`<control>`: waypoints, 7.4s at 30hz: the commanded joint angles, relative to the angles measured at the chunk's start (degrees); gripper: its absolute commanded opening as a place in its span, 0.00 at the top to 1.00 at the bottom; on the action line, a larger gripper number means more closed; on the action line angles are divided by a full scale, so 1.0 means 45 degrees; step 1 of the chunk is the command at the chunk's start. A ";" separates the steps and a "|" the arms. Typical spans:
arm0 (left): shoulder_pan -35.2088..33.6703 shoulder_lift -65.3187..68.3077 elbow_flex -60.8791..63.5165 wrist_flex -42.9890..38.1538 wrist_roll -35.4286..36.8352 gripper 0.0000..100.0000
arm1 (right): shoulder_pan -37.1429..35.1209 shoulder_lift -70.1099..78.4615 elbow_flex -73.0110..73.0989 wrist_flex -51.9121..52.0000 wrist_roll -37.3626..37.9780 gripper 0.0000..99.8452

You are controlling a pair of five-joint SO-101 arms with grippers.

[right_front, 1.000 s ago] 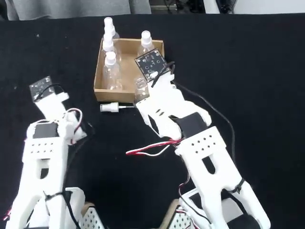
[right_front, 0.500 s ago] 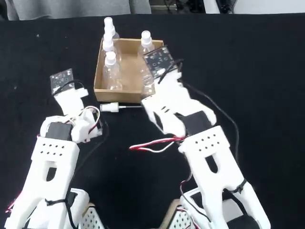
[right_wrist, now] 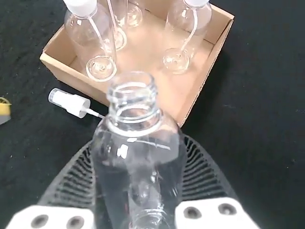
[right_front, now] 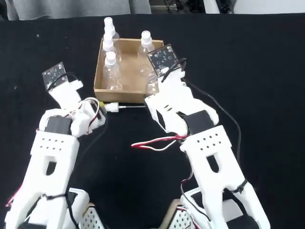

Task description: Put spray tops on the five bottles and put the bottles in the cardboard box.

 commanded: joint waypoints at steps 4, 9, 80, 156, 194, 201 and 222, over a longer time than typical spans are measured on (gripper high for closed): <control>0.0147 0.2813 -0.2022 0.0078 0.0742 0.83 | 0.0234 -0.0576 -0.0186 -0.0449 -0.0078 0.96; 0.0225 0.4063 -0.2628 0.0078 0.1836 0.83 | 0.0234 -0.0576 -0.0186 -0.0449 -0.0078 0.96; -0.0381 0.8811 -0.2608 -0.4630 1.0237 0.83 | 0.0195 -0.0518 -0.0186 -0.0449 -0.0078 0.96; -0.1201 0.2774 0.0400 -0.3497 0.9065 0.97 | 0.0215 -0.0596 -0.0147 -0.0449 -0.0078 0.96; -0.4718 -0.6212 0.3057 -0.3497 0.8947 0.97 | 0.0156 -0.3096 0.1631 -0.1407 0.0039 0.96; -0.5206 -0.7560 0.3253 -0.3497 0.8947 0.97 | 0.0156 -0.3116 0.2647 -0.3028 0.0059 0.96; -0.6164 -1.0022 0.3604 -0.3477 0.8908 0.97 | -0.1328 -0.3096 0.5070 -0.6193 0.3282 0.96</control>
